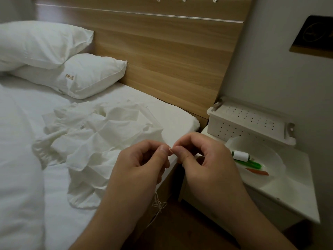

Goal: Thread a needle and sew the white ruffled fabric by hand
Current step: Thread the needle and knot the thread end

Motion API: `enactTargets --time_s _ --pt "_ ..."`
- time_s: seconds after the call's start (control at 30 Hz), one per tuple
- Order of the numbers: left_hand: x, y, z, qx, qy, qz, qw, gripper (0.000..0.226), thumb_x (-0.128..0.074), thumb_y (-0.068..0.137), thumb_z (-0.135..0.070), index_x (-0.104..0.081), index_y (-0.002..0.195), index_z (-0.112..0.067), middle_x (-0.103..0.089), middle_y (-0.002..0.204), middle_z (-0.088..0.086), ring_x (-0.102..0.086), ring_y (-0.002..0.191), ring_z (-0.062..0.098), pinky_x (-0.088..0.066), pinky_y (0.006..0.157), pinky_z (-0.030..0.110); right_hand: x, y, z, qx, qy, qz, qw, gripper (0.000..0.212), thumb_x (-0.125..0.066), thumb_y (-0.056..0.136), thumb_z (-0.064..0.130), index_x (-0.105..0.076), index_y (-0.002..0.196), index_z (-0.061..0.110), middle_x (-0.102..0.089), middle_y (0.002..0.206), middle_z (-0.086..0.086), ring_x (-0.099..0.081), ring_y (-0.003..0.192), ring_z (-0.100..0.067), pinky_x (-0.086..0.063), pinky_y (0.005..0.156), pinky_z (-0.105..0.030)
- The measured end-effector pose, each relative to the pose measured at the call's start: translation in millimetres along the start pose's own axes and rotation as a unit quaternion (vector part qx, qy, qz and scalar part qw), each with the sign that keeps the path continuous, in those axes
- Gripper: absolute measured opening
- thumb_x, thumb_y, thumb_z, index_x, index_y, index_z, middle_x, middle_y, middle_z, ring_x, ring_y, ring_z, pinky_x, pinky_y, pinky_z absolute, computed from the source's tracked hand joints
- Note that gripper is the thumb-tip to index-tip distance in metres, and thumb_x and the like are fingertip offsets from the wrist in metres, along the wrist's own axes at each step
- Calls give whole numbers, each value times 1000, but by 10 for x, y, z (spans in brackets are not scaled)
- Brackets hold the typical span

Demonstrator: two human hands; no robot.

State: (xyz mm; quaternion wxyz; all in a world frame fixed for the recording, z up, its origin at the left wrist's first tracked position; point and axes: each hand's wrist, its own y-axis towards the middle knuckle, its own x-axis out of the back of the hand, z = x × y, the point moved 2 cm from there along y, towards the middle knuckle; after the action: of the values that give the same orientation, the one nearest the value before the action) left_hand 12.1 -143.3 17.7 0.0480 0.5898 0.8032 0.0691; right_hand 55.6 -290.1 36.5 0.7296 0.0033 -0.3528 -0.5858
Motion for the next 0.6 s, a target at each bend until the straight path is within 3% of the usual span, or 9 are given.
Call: enactTargets --time_s 0.23,0.4,0.6 --pt "-15 11 19 25 -50 4 998 25 -63 100 -19 -80 82 -17 -61 64 3 -50 53 10 -41 51 23 -18 1 -13 4 17 4 1000 9 -63 95 30 -71 92 33 -68 90 21 -64 97 0 -52 77 -12" --pt "-14 21 44 20 -24 -19 999 23 -63 99 -23 -80 84 -18 -61 61 -5 -52 54 5 -42 53 20 8 -15 -7 43 -15 -37 998 23 -72 91 12 -68 96 34 -66 96 20 -64 99 -3 -56 74 -19" --pt "-1 10 27 5 -7 -33 999 20 -65 98 -24 -81 85 -19 -64 61 -5 -57 55 6 -46 57 25 1 -37 57 90 -68 -41 993 7 -72 90 36 -73 96 33 -65 94 23 -64 93 -8 -54 69 -20"
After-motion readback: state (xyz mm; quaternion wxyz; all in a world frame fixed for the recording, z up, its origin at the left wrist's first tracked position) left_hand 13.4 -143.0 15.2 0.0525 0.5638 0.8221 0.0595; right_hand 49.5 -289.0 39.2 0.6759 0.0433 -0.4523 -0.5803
